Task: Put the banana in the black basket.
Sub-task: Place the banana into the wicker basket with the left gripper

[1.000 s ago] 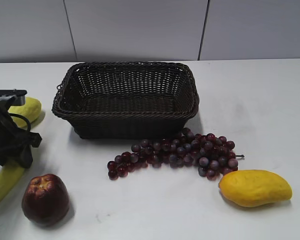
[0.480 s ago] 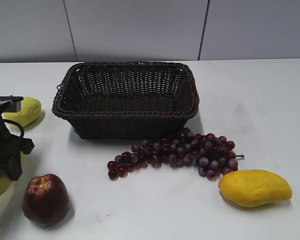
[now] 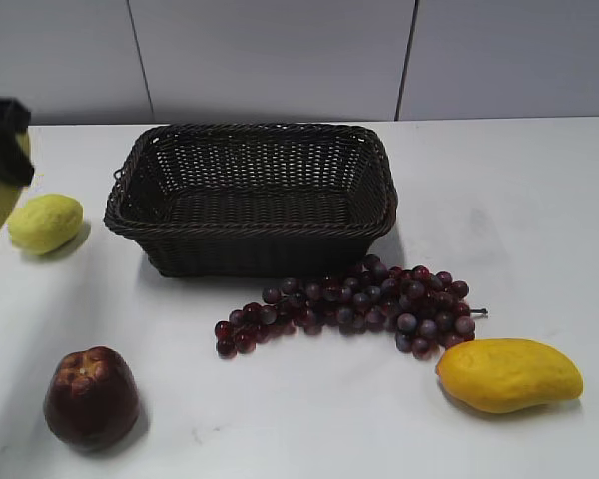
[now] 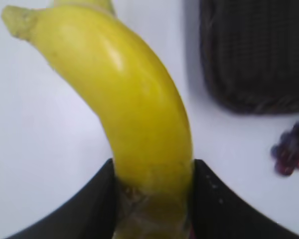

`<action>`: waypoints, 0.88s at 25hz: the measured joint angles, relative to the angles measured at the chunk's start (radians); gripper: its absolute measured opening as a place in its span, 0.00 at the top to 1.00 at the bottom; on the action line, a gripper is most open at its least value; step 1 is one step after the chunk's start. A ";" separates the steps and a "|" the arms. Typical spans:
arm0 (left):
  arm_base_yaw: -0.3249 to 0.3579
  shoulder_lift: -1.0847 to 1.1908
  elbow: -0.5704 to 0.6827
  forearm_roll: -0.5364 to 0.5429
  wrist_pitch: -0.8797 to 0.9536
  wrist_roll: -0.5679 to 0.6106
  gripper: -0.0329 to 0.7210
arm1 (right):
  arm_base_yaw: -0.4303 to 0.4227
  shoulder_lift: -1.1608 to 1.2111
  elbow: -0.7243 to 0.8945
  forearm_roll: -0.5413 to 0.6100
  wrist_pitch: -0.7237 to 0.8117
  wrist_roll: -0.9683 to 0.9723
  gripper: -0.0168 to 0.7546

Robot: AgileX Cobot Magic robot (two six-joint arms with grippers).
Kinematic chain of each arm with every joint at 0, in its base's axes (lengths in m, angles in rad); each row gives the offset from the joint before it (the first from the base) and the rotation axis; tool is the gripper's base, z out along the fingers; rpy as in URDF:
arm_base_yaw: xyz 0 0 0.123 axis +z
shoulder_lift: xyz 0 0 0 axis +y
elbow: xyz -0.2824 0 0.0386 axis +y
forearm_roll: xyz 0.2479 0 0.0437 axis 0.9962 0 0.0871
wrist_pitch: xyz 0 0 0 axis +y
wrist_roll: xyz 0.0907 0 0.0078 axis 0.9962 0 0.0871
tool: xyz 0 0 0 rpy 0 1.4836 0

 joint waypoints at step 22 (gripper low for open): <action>-0.375 0.319 -0.151 0.058 -0.785 0.011 0.40 | 0.000 0.000 0.000 0.000 0.000 0.000 0.22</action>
